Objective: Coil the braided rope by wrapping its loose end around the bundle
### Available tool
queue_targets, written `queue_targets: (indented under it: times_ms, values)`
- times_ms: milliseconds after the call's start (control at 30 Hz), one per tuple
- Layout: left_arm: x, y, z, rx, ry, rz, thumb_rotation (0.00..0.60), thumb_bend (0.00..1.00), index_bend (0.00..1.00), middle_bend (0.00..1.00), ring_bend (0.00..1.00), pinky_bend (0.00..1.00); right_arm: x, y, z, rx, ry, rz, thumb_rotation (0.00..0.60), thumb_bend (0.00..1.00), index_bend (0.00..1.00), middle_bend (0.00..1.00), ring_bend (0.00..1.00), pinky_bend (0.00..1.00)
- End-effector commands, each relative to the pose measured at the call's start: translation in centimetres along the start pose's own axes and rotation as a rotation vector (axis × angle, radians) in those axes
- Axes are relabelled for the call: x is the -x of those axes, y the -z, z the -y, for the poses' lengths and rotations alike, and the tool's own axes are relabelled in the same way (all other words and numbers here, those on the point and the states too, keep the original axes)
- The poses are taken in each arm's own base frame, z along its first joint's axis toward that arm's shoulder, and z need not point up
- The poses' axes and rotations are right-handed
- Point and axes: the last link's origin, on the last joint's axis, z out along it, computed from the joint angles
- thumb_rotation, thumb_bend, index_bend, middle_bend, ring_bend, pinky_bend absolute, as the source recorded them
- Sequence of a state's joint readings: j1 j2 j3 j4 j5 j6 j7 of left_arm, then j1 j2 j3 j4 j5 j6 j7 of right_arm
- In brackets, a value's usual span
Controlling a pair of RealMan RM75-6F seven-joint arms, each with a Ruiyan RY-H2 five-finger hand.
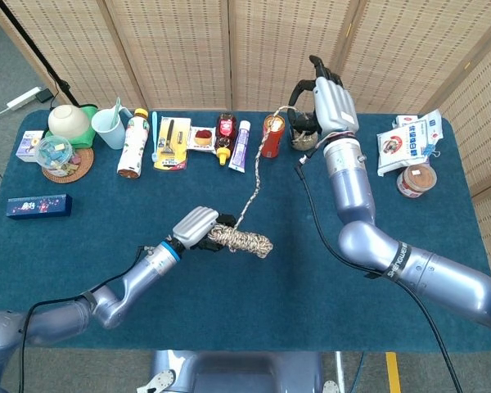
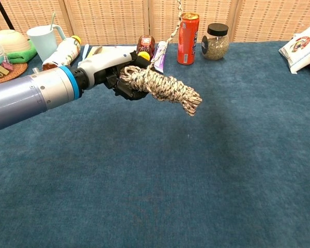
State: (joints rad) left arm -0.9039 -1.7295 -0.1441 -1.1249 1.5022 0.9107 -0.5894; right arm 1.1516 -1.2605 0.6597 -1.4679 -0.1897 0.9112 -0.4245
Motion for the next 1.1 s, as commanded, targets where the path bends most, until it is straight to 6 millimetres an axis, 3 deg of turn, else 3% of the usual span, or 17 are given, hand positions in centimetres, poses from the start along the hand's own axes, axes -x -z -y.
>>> queue_targets:
  times_ms: [33, 367, 633, 833, 1100]
  values:
    - [-0.6, 0.1, 0.0, -0.007, 0.018, 0.006, 0.6, 0.6, 0.79, 0.63, 0.63, 0.78, 0.4, -0.8, -2.6, 0.046, -0.052, 0.038, 0.6, 0.57, 0.69, 0.0, 0.0, 0.0]
    - [-1.0, 0.7, -0.3, 0.002, 0.072, 0.023, 0.6, 0.6, 0.79, 0.63, 0.63, 0.78, 2.3, -2.3, -8.5, 0.155, -0.081, 0.083, 0.6, 0.57, 0.69, 0.0, 0.0, 0.0]
    - [-2.2, 0.6, -1.2, 0.019, 0.176, 0.0, 0.6, 0.6, 0.79, 0.63, 0.63, 0.78, 4.5, -2.3, -12.8, 0.225, -0.081, 0.124, 0.6, 0.57, 0.69, 0.0, 0.0, 0.0]
    - [-3.1, 0.5, -1.5, 0.018, 0.234, -0.033, 0.6, 0.6, 0.79, 0.63, 0.63, 0.78, 6.2, -1.8, -15.2, 0.259, -0.064, 0.156, 0.6, 0.57, 0.69, 0.0, 0.0, 0.0]
    - [-3.6, -0.4, -2.1, 0.026, 0.264, -0.116, 0.6, 0.6, 0.79, 0.63, 0.63, 0.78, 9.0, -0.2, -16.7, 0.248, 0.012, 0.217, 0.6, 0.57, 0.69, 0.0, 0.0, 0.0]
